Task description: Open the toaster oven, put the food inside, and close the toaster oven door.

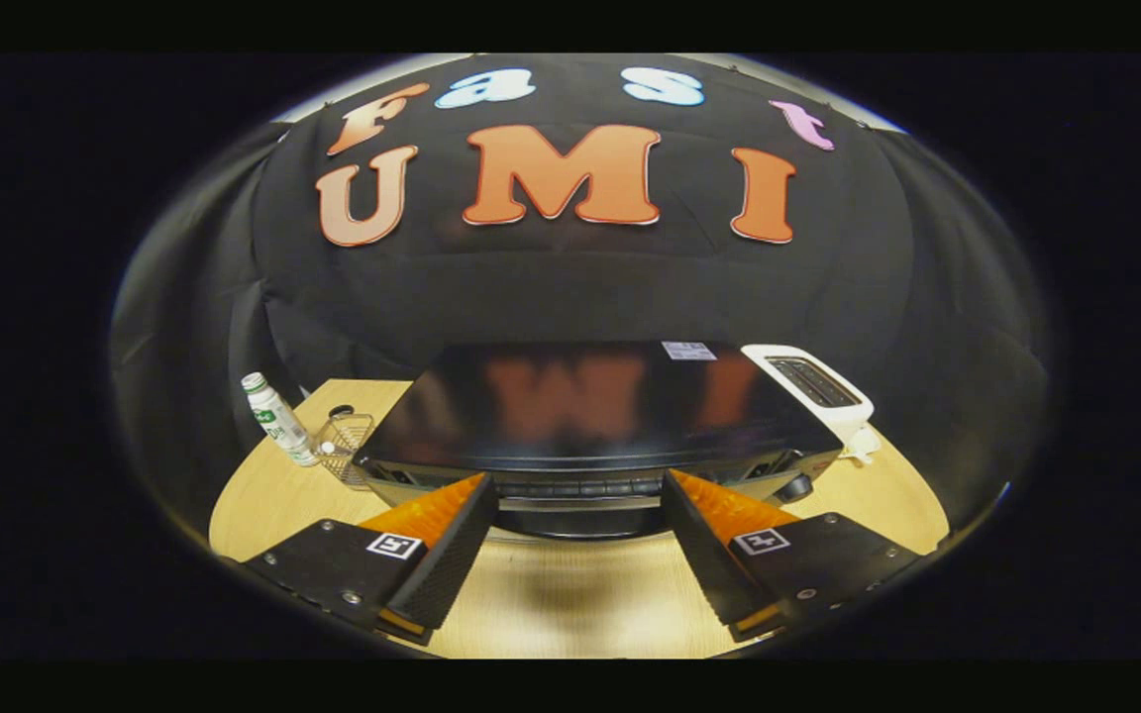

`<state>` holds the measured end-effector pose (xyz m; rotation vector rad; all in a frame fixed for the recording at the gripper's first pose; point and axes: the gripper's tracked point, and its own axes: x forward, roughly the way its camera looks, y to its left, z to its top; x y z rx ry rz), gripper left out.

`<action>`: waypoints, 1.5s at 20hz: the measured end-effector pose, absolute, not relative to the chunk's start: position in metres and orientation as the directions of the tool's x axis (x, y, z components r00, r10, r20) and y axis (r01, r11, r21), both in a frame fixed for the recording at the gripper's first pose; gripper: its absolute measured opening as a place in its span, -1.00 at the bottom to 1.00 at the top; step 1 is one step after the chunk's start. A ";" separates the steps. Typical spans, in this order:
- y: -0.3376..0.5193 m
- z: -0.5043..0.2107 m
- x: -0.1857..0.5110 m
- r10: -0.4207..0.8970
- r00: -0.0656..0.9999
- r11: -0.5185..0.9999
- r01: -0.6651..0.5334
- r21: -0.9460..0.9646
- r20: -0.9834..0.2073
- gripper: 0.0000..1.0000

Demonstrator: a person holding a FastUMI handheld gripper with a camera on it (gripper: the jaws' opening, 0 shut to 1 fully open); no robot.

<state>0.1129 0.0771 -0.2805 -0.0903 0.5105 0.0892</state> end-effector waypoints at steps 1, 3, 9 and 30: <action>0.075 -0.282 0.105 0.061 0.867 0.992 -0.108 -0.066 -0.494 0.97; 0.073 -0.286 0.090 0.061 0.862 0.992 -0.108 -0.064 -0.503 0.97; 0.065 -0.313 0.037 0.053 0.829 0.993 -0.103 -0.059 -0.556 0.96; 0.052 -0.428 -0.044 0.016 0.685 0.997 -0.066 -0.040 -0.729 0.98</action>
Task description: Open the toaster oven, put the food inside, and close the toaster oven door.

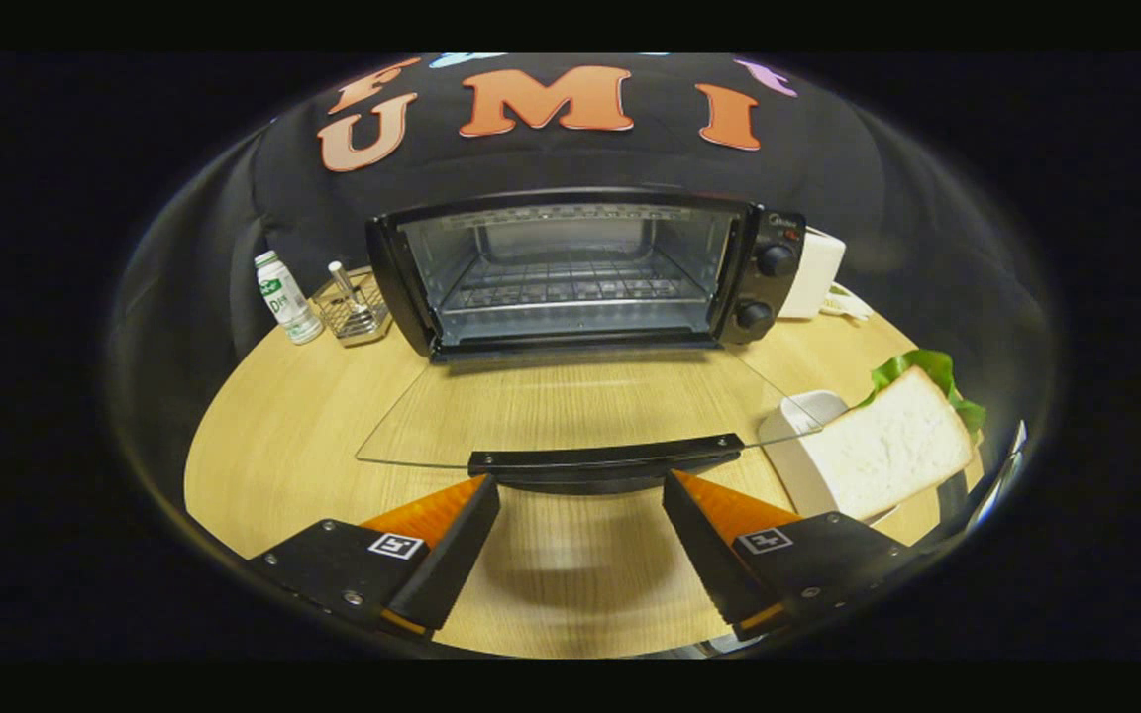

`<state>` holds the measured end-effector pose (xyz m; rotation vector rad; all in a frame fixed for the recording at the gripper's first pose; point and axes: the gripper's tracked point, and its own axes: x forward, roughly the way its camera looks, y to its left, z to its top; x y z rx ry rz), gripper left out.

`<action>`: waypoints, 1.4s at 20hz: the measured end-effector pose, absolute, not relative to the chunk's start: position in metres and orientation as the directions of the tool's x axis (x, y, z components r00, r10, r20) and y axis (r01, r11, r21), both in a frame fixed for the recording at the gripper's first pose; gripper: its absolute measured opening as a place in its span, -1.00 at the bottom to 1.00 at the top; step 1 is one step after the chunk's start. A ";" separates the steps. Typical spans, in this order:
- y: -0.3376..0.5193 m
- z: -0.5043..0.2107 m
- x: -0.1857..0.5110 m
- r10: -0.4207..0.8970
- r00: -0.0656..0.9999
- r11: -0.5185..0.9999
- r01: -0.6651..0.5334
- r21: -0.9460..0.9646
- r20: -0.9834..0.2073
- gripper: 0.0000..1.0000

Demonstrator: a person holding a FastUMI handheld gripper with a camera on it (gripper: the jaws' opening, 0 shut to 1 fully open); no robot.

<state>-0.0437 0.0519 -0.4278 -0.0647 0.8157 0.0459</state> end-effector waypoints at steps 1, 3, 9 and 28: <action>0.051 -0.436 -0.045 0.012 0.676 0.998 -0.058 -0.037 -0.737 0.98; 0.052 -0.447 -0.048 0.010 0.661 0.998 -0.052 -0.033 -0.751 0.98; 0.052 -0.452 -0.046 0.019 0.653 0.998 -0.057 -0.023 -0.757 0.98; -0.125 -0.286 0.003 -0.002 0.765 0.999 -0.020 -0.027 -0.644 0.97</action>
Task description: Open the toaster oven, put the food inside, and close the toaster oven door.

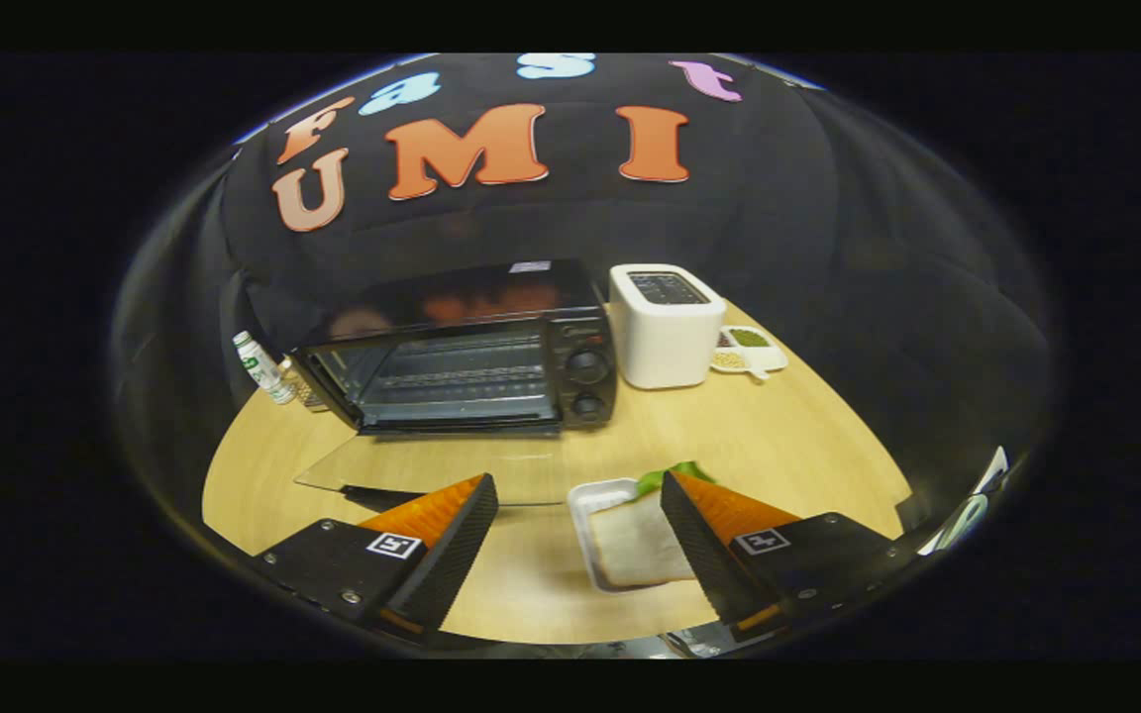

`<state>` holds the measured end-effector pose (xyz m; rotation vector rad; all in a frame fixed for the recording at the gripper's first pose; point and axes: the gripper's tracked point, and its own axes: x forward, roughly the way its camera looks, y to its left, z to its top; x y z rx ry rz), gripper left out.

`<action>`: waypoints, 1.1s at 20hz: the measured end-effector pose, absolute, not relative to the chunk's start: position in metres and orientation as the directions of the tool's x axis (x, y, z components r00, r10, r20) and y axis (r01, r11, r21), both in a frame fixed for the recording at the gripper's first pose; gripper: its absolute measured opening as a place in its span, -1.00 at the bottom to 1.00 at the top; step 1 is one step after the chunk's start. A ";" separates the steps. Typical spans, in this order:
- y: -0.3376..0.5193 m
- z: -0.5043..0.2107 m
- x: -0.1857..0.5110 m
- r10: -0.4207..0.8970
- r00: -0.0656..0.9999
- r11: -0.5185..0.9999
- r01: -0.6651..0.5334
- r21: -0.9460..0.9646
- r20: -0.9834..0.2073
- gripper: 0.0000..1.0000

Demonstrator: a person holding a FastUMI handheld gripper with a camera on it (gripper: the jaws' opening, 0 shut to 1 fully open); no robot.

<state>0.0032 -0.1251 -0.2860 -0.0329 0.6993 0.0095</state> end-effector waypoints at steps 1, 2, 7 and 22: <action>-0.136 -0.285 0.006 -0.007 0.763 1.000 -0.010 -0.021 -0.647 0.97; -0.150 -0.287 0.006 -0.014 0.756 1.000 0.002 -0.019 -0.654 0.97; -0.169 -0.302 0.030 -0.009 0.738 1.000 -0.001 -0.013 -0.675 0.98; -0.034 -0.312 0.070 0.132 0.793 0.990 -0.130 0.046 -0.595 0.98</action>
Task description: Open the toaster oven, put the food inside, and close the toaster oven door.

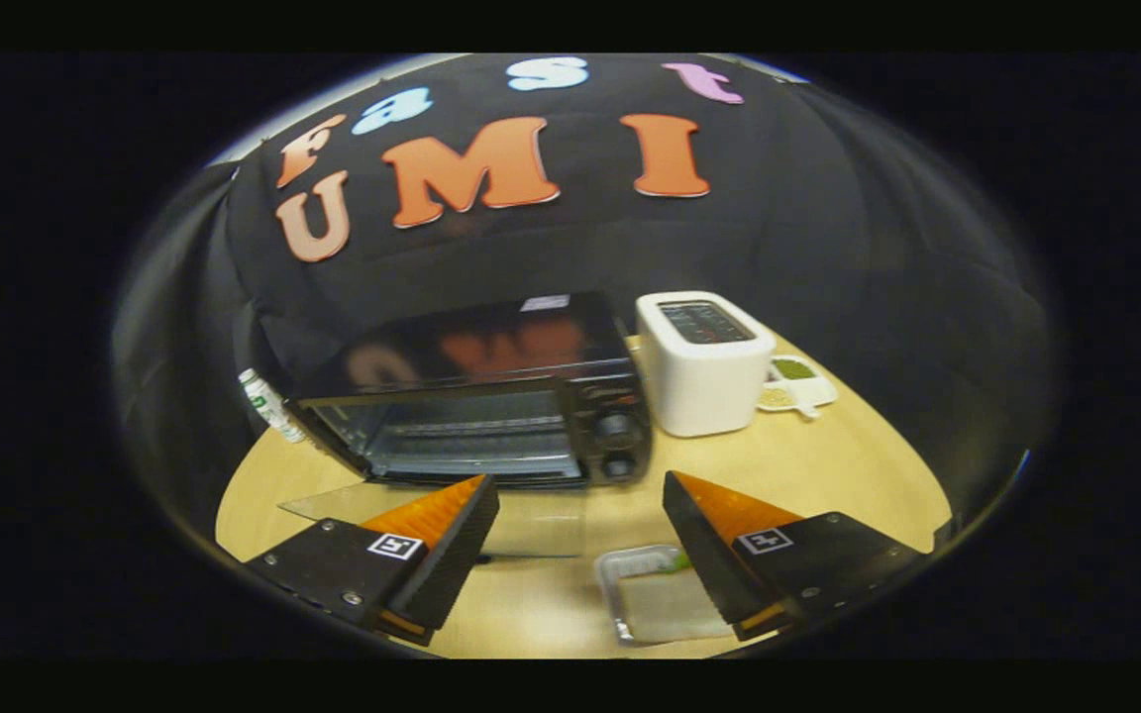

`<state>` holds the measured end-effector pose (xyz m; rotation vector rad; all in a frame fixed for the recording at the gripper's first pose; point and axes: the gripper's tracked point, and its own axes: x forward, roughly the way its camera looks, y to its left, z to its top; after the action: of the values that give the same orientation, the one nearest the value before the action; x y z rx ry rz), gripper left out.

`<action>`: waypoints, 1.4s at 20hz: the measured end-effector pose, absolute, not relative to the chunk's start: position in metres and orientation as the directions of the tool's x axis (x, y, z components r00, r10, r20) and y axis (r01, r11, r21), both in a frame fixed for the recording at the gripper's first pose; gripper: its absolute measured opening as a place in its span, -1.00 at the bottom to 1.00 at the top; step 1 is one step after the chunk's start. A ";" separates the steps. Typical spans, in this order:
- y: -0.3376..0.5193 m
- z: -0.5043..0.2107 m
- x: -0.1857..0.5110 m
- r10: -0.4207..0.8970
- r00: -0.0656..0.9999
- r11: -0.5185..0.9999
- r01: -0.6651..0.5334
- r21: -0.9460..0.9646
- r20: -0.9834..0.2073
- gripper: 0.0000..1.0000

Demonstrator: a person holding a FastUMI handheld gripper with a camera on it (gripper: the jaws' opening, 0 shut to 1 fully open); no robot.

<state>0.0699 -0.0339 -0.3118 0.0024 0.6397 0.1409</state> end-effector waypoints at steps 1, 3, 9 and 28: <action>-0.019 -0.322 0.063 0.141 0.776 0.988 -0.153 0.034 -0.615 0.99; 0.004 -0.341 0.051 0.144 0.760 0.982 -0.187 -0.002 -0.634 1.00; 0.011 -0.390 0.019 0.107 0.669 0.982 -0.186 -0.027 -0.735 0.99; -0.082 -0.332 0.026 0.106 0.650 0.978 -0.204 -0.038 -0.753 0.99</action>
<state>0.0257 -0.0820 -0.3322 -0.1229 0.8461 0.1763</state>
